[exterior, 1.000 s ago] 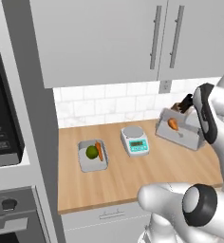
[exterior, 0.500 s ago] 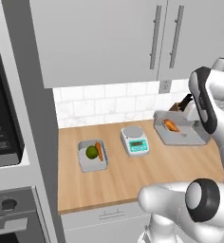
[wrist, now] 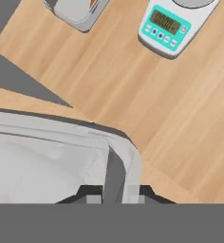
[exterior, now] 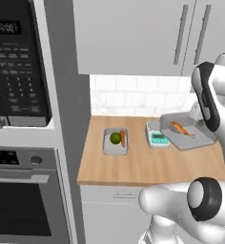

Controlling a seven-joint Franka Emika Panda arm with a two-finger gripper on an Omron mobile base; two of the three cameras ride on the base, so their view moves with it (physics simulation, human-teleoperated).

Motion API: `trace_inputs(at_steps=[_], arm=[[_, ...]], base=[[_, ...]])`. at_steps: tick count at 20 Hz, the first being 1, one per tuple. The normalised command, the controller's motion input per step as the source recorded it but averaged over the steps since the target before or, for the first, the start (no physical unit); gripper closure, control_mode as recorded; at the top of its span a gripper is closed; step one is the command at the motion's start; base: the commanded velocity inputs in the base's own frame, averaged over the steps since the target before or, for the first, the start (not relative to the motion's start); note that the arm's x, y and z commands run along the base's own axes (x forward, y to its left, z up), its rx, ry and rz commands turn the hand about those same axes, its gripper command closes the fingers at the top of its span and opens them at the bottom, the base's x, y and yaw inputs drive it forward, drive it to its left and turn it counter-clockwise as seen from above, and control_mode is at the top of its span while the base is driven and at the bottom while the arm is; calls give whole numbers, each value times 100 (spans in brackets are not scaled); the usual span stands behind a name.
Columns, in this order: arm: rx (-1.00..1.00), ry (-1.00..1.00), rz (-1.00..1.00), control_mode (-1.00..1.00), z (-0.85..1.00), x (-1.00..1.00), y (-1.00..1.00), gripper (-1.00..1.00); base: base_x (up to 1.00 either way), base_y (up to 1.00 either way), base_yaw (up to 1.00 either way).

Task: Take the meat container that has the chicken drumstick and place it on the second highest rack of the freezer. Then take the vegetable container that has the lime and carrot and place it on the highest rack of the freezer.

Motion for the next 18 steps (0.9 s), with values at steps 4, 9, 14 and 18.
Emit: trace_inputs(at_steps=[4, 9, 14, 18], arm=[[0, 0, 0, 100, 0, 0, 0, 100], [0, 0, 0, 100, 0, 0, 0, 100], [0, 0, 0, 100, 0, 0, 0, 100], [0, 0, 0, 100, 0, 0, 0, 100]], base=[[-72, 7, 14], [-38, 53, 4], [-2, 89, 7], [-1, 100, 4]])
